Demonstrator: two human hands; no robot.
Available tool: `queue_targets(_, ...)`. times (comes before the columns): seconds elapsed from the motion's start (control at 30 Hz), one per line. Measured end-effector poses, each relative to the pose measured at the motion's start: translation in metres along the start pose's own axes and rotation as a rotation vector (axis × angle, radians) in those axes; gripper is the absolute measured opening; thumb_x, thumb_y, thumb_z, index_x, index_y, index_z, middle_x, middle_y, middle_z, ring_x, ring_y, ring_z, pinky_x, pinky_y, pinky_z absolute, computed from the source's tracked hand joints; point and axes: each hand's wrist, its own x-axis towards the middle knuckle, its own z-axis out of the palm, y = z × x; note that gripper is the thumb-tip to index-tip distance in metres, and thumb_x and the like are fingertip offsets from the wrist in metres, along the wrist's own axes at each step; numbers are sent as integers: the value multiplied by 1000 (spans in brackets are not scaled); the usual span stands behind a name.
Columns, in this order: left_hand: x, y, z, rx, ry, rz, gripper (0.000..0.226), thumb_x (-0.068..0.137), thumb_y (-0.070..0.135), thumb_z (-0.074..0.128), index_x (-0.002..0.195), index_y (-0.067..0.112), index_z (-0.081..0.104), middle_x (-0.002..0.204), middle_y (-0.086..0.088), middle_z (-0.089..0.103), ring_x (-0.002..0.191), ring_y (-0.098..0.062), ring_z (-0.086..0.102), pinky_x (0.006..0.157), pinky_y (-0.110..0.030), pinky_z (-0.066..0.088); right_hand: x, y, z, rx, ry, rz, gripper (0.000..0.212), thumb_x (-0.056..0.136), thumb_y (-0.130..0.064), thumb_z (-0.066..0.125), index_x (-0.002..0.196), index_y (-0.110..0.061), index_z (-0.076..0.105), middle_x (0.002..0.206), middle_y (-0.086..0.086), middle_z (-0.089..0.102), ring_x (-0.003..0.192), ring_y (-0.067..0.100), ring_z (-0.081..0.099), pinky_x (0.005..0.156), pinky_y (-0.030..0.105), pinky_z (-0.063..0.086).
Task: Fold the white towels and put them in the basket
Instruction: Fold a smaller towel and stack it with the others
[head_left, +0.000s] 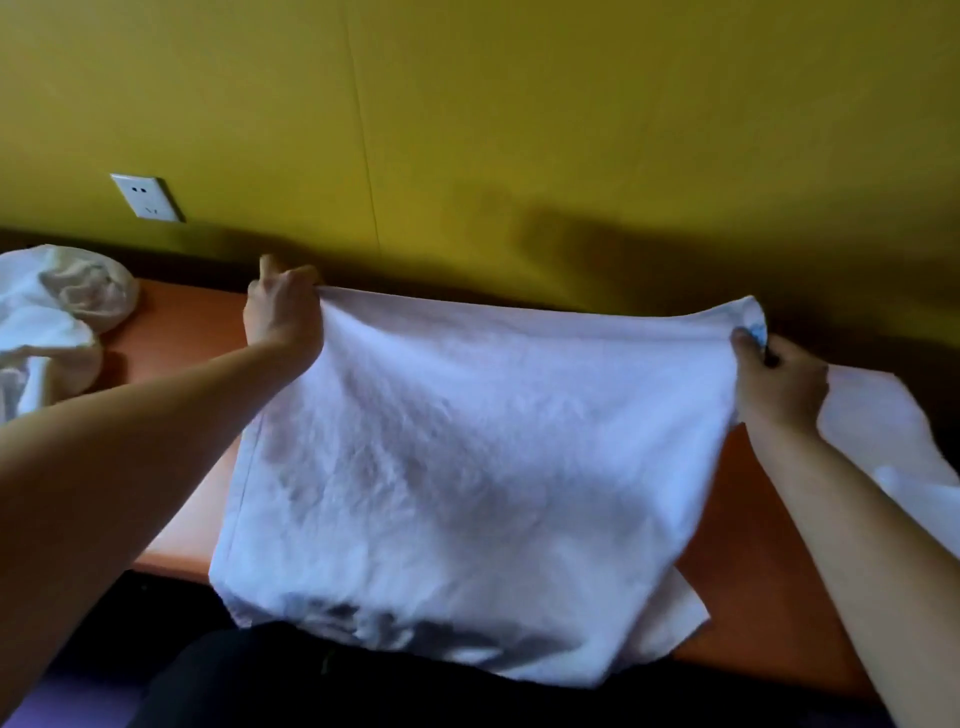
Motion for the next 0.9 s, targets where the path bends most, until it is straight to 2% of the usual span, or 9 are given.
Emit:
queue_targets(0.13,37,12,47,28,22,10,30,95,10,42,108,5,68,117,-25,46,102,-49,53,72,-45,36,35,27,41,-23,30,31,50,90,-48,59,71,-2,51,57,6,45,64,25,48,61,37,37)
queue_targets(0.23,58,22,86,110,9,58,29,98,2,42,112,-3,67,125,-29,45,106,-51,51,84,-54,44,56,49,75,-56,-1,75,47,93,-43,59,73,-1,54,62,10,49,65,27,50,61,35,34)
queue_targets(0.33,65,24,118,102,-113,36,30,100,9,46,127,4,60,136,-28,38,113,-52,48,96,-55,43,67,67,105,-21,2,98,37,95,-34,59,77,-2,59,74,18,58,77,34,59,64,31,33)
queue_targets(0.4,58,18,133,91,-238,78,46,99,18,55,143,17,45,147,-23,29,125,-51,41,103,-56,40,68,76,119,9,-32,197,32,96,-31,58,100,0,66,98,22,67,98,34,63,74,27,36)
queue_targets(0.5,24,7,144,94,-314,197,57,97,28,59,148,26,37,155,-15,26,135,-46,34,109,-57,34,48,90,123,31,-128,293,41,97,-29,58,131,-6,53,128,14,60,114,28,58,85,24,35)
queue_targets(0.6,-27,2,142,140,-300,325,54,98,34,55,149,21,40,158,-17,30,139,-43,34,111,-55,29,18,94,104,-17,-173,224,41,93,-21,59,132,-12,49,122,7,60,106,21,57,86,29,38)
queue_targets(0.73,-108,9,126,123,-284,526,52,96,41,39,141,16,51,150,-18,44,133,-42,44,109,-53,32,-12,92,76,-143,-254,367,35,92,-29,59,119,-5,56,109,13,63,102,32,61,75,34,43)
queue_targets(0.8,-153,24,115,63,-305,594,51,95,40,39,136,15,56,146,-17,50,127,-41,49,106,-52,36,-24,95,66,-69,-336,442,29,90,-32,61,101,-5,66,98,15,68,86,32,64,59,30,39)
queue_targets(0.9,-218,58,105,-56,-319,764,42,90,33,53,127,15,63,137,-15,57,117,-40,56,101,-48,40,-33,101,52,11,-388,530,22,90,-28,67,92,-7,69,83,16,69,58,25,59,50,27,39)
